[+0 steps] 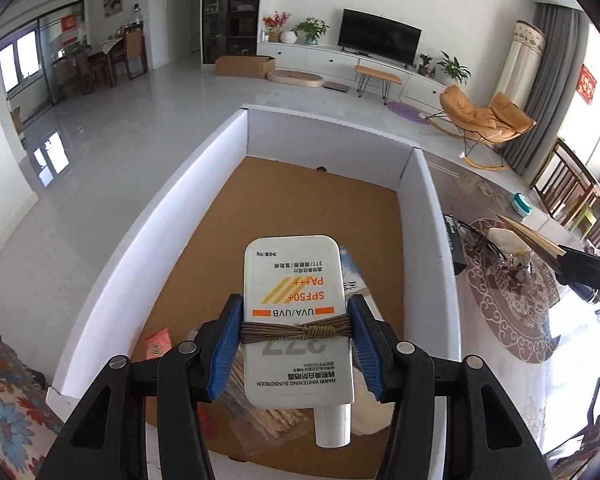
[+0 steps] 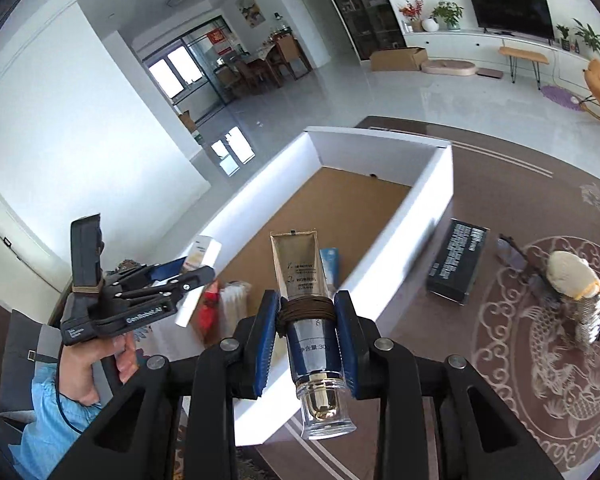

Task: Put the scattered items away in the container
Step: 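Carry the sunscreen bottle and gold tube over the container and release both, then move both tools back over the table toward the black box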

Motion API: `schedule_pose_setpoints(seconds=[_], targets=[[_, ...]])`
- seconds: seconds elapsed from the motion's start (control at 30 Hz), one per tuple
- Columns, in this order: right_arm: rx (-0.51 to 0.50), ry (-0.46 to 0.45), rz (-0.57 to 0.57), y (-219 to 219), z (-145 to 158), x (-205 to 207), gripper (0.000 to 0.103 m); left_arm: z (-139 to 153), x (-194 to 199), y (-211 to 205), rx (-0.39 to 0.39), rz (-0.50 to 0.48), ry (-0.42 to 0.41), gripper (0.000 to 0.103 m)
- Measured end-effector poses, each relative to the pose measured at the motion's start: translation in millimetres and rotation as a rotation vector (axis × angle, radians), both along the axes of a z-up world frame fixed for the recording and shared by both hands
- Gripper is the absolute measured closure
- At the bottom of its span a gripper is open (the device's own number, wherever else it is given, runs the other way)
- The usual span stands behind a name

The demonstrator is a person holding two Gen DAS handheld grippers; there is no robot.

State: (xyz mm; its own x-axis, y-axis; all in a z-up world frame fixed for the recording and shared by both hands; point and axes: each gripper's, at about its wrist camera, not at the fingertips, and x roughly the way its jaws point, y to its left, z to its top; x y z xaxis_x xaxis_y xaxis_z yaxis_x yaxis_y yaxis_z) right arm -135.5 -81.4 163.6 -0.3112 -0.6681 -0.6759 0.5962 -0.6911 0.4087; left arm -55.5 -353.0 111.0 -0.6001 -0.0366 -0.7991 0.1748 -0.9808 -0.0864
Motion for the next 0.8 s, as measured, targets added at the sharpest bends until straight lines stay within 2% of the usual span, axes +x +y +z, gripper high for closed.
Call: schedule_pose_setpoints(seconds=[0.2,0.37,0.4,0.43,0.5,0.53,0.67,0.73,0.8], targets=[[-0.025,-0.036,0.05,-91.7,-34.8,1.6,0.073,-35.7,-4.5,-32.6,0.003,0.063,-0.069,0.051],[-0.031,-0.092,0.051,-124.7,-72.2,1.3,0.072,-57.2,-5.6,-47.8,-0.013,0.132,-0.127,0.05],[-0.015,-0.096,0.039,-128.2,-78.5,1.3,0.071,-61.4,-7.0,-51.4,-0.012,0.15,-0.145,0.049],[-0.009,-0.098,0.031,-129.6,-83.5,0.9,0.064,-64.6,-7.3,-54.1,-0.012,0.166,-0.16,0.046],[-0.025,-0.102,0.032,-125.4,-88.3,0.5,0.05,-67.7,-5.9,-57.5,-0.008,0.188,-0.163,0.042],[-0.03,-0.096,0.031,-121.0,-88.1,0.6,0.046,-67.8,-4.3,-57.8,-0.008,0.192,-0.153,0.039],[-0.051,-0.033,0.003,-87.8,-80.3,0.8,0.042,-61.3,2.3,-47.9,-0.034,0.203,-0.114,0.036],[-0.056,0.025,-0.039,-61.9,-74.9,4.6,0.026,-50.7,6.5,-33.7,-0.05,0.184,-0.075,0.036],[-0.039,0.086,-0.09,-32.0,-75.5,9.2,0.018,-38.5,8.9,-13.0,-0.067,0.148,-0.035,0.036]])
